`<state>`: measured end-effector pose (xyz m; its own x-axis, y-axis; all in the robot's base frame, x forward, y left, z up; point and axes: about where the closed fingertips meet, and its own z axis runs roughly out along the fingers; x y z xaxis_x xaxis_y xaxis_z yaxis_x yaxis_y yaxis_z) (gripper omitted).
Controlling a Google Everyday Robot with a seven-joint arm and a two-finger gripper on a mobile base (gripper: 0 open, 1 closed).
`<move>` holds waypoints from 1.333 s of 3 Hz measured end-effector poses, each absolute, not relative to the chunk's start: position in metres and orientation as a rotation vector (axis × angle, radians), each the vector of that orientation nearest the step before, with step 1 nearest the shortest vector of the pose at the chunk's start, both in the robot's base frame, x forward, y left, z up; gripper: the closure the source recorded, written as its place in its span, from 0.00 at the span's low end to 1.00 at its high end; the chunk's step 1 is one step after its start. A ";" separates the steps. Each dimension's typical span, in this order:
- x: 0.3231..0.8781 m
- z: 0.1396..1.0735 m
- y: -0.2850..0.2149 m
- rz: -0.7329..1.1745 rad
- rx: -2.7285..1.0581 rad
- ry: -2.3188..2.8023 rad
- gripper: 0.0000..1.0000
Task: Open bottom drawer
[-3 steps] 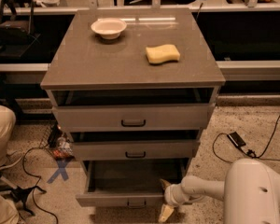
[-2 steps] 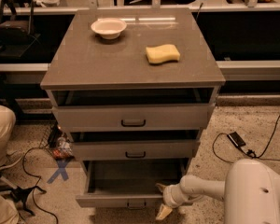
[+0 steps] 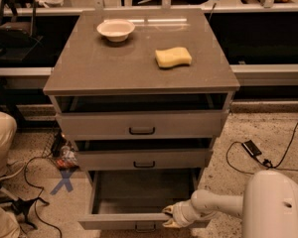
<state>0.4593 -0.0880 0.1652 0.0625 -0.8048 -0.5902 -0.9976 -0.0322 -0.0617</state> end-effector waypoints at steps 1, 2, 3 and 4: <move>0.443 0.165 -0.094 0.572 -1.840 1.779 0.87; 0.442 0.164 -0.096 0.571 -1.824 1.779 1.00; 0.442 0.164 -0.096 0.571 -1.824 1.779 1.00; 0.431 0.158 -0.104 0.578 -1.783 1.778 1.00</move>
Offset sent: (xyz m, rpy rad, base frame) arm -0.0863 -0.0867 -0.0146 0.2157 -0.1117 -0.2337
